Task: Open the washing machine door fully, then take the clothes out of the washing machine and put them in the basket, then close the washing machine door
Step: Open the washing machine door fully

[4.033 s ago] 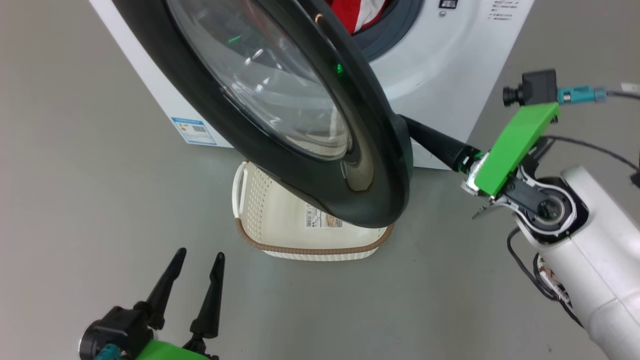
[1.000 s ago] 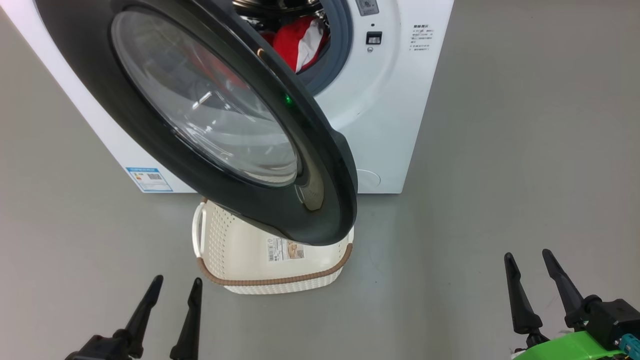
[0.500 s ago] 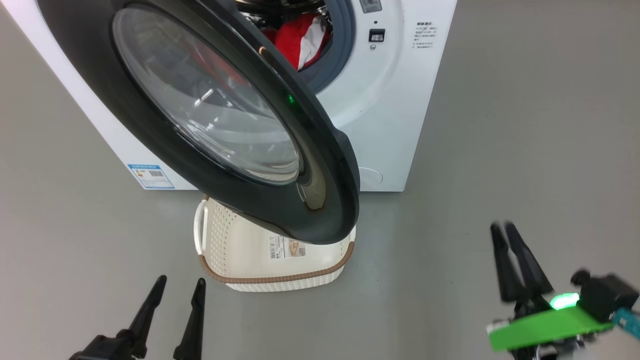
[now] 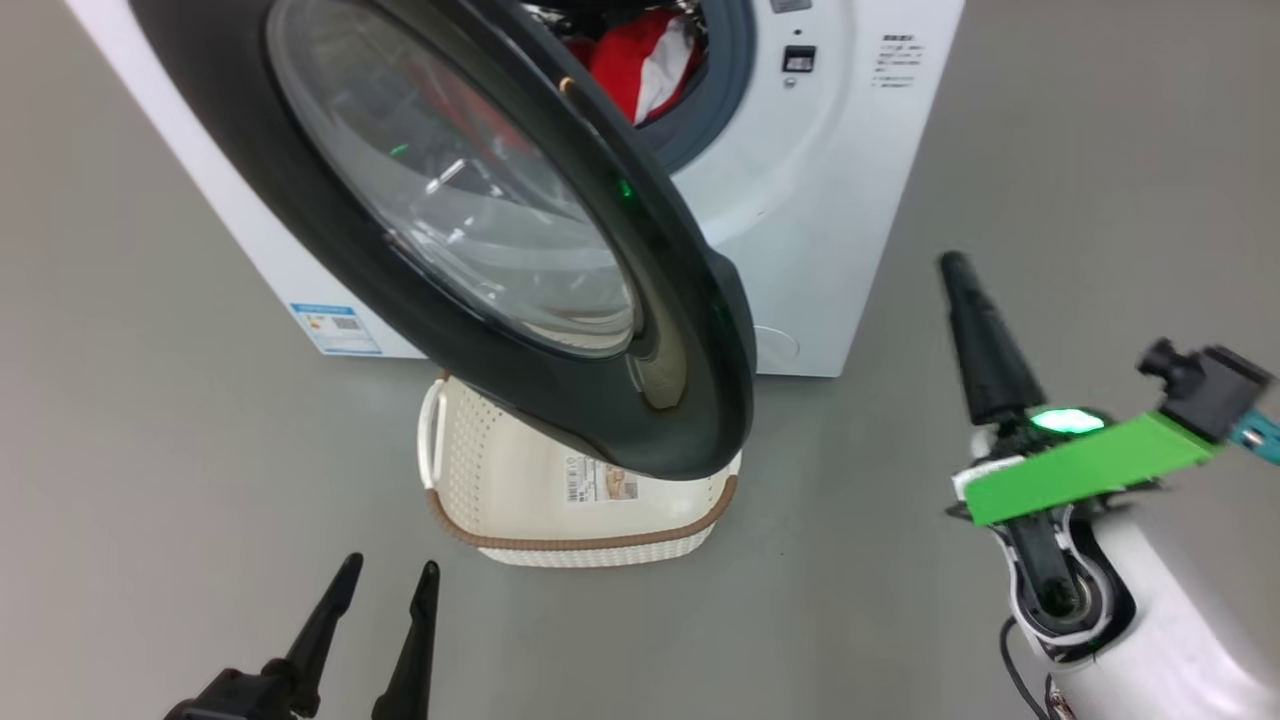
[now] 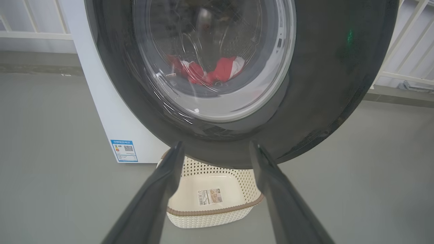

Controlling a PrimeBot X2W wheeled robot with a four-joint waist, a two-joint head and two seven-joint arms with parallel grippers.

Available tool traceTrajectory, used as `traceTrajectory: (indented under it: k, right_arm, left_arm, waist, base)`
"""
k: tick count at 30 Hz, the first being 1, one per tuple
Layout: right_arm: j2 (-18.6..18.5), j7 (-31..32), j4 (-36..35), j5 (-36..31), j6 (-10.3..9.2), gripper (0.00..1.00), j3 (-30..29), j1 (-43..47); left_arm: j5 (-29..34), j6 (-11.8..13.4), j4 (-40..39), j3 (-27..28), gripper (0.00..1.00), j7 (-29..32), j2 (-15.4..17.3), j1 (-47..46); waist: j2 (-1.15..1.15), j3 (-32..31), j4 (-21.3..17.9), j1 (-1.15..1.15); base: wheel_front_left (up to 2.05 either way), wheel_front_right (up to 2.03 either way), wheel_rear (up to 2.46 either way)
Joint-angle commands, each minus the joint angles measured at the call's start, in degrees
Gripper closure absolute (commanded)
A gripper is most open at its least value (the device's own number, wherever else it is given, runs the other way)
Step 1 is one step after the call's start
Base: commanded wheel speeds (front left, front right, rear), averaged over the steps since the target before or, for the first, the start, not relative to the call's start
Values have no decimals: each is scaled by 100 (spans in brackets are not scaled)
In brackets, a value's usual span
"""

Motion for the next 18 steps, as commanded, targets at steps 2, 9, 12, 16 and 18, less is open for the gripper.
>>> traceTrajectory:
  k: [2,9,12,16,18]
  right_arm:
    - [-284,111,3,824,44,100,653,-419]
    - [-698,1204,173,2790,44,100,1101,-1170]
    - [-717,1853,373,3403,44,100,1034,-1378]
    - [-690,2903,736,4062,44,100,946,-1569]
    - [-673,3407,957,4305,44,100,922,-1655]
  left_arm:
    - [-80,-31,-91,149,0,-69,81,-181]
    - [-141,-31,-47,43,0,-69,80,-267]
    - [-170,-31,-30,-16,0,-69,83,-339]
    - [-203,-31,16,-128,0,-69,89,-434]
    - [-215,-31,32,-177,0,-69,88,-458]
  waist:
    - [0,60,143,0]
    - [0,228,307,0]
    - [0,310,383,0]
    - [0,376,507,0]
    - [0,389,549,0]
  base:
    - [0,0,0]
    - [0,0,0]
    - [0,0,0]
    - [0,0,0]
    - [0,0,0]
